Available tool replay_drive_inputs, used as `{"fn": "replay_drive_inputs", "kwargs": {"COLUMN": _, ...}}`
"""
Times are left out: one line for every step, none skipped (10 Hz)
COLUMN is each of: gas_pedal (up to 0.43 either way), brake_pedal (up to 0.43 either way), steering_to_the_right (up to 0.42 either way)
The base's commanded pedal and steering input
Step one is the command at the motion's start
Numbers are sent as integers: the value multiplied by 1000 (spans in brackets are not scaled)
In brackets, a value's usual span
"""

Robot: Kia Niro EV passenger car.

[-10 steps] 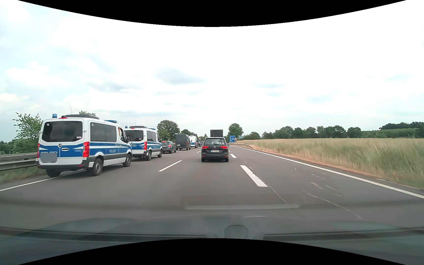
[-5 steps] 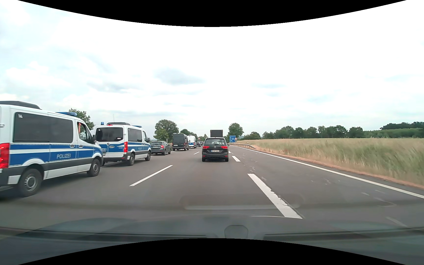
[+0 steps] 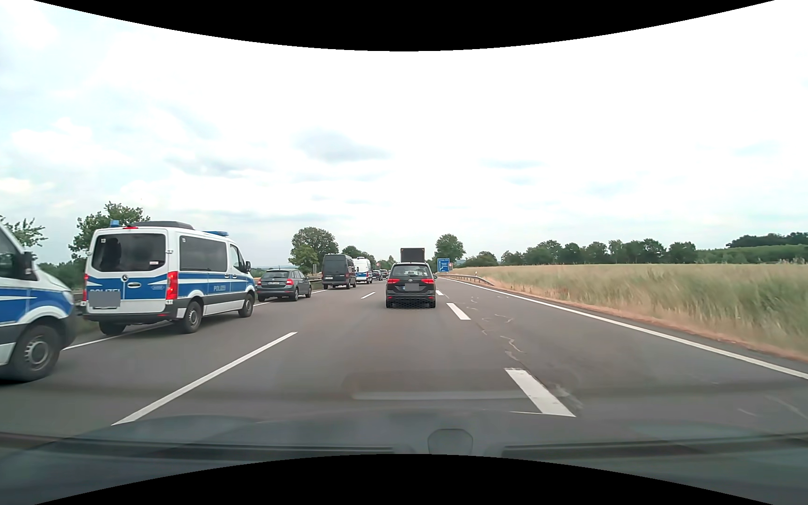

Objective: Follow the waypoints while adhering to traffic rules and regulations

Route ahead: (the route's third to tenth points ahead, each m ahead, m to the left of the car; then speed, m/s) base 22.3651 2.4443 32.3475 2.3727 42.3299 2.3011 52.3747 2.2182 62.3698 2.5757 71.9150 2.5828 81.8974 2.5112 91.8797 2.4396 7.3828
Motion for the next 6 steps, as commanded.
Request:
{"fn": "replay_drive_inputs", "kwargs": {"gas_pedal": 197, "brake_pedal": 0, "steering_to_the_right": -2}}
{"fn": "replay_drive_inputs", "kwargs": {"gas_pedal": 197, "brake_pedal": 0, "steering_to_the_right": -2}}
{"fn": "replay_drive_inputs", "kwargs": {"gas_pedal": 189, "brake_pedal": 0, "steering_to_the_right": -2}}
{"fn": "replay_drive_inputs", "kwargs": {"gas_pedal": 189, "brake_pedal": 0, "steering_to_the_right": -2}}
{"fn": "replay_drive_inputs", "kwargs": {"gas_pedal": 177, "brake_pedal": 0, "steering_to_the_right": -2}}
{"fn": "replay_drive_inputs", "kwargs": {"gas_pedal": 177, "brake_pedal": 0, "steering_to_the_right": -2}}
